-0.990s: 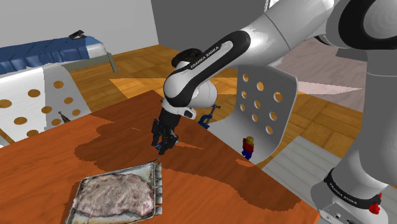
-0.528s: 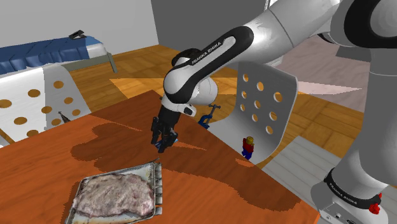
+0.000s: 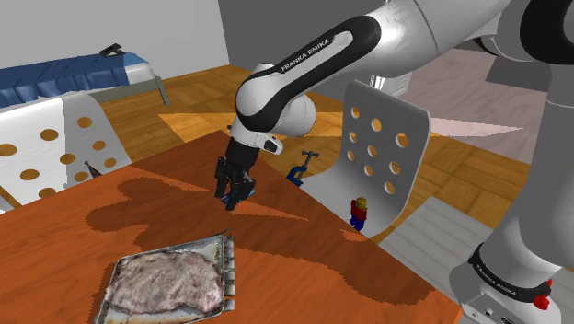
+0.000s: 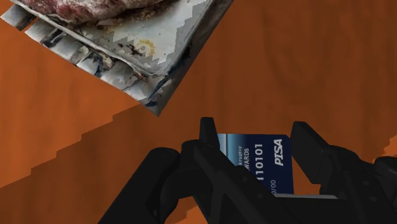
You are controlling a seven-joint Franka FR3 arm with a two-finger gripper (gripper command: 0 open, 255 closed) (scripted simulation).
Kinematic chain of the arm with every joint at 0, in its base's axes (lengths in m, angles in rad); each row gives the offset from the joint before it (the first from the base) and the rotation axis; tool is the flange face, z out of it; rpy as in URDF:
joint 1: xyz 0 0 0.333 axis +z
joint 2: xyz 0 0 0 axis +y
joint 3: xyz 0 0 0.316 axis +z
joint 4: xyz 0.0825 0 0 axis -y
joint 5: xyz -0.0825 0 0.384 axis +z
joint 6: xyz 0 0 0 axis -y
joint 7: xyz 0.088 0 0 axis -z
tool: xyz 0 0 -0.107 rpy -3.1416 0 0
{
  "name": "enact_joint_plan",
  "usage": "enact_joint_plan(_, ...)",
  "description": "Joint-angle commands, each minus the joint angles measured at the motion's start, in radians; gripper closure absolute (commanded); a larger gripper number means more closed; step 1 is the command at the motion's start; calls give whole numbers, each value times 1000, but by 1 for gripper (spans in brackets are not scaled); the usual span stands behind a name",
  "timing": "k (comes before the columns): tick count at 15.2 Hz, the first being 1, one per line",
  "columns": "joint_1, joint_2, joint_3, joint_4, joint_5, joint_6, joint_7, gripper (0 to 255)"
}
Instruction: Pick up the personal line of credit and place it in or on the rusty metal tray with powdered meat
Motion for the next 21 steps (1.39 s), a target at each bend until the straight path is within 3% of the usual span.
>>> enact_joint_plan(1, -2, -18, 0, 7, -3, -23, 13, 255)
enact_joint_plan(11, -11, -83, -4, 62, -20, -130, 70, 255)
enact_joint_plan(21, 190, 36, 27, 194, -181, -31, 355, 255)
